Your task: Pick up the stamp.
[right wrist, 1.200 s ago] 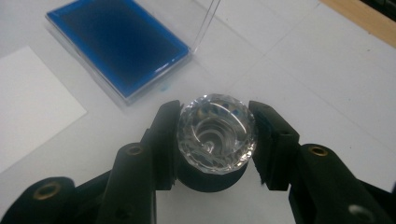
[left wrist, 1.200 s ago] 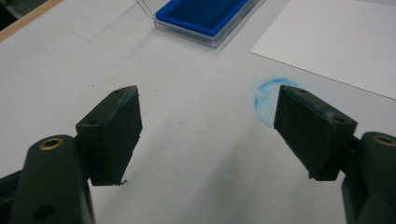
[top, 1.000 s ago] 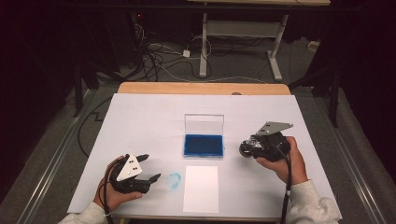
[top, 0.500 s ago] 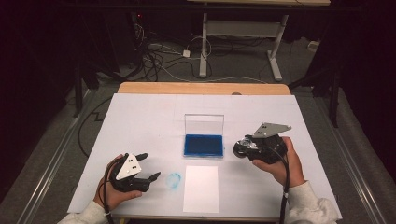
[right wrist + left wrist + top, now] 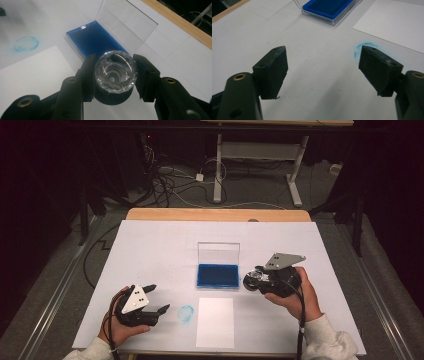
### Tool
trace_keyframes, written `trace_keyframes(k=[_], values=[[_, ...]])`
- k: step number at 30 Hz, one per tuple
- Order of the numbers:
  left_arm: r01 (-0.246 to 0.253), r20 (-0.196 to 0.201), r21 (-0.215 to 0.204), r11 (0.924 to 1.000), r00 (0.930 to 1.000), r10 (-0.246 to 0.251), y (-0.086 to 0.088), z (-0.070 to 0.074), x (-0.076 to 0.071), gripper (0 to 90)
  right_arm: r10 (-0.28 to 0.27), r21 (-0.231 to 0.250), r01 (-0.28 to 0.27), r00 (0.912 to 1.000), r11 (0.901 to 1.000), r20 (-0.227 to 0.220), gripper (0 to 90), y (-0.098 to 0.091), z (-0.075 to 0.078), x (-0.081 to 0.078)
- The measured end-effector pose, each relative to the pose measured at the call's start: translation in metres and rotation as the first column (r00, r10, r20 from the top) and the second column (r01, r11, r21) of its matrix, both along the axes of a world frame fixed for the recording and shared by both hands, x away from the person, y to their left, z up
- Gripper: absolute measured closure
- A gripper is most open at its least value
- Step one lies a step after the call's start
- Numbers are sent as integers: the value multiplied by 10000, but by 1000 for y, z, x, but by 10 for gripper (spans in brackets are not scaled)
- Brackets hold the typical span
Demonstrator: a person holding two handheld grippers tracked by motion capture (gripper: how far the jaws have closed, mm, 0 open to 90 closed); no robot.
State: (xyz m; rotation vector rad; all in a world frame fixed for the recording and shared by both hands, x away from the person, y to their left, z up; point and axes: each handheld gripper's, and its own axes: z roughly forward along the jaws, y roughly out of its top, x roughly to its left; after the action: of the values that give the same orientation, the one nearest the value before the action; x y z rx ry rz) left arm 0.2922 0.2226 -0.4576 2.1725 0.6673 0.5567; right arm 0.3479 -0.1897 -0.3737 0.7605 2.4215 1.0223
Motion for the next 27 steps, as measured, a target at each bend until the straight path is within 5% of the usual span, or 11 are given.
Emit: trace_keyframes(k=[27], values=[[-186, -132, 323, 9993, 9997, 191, 5, -5, -10, 225, 1055, 453, -1072, 9936, 9932, 396, 566, 29, 8, -6]])
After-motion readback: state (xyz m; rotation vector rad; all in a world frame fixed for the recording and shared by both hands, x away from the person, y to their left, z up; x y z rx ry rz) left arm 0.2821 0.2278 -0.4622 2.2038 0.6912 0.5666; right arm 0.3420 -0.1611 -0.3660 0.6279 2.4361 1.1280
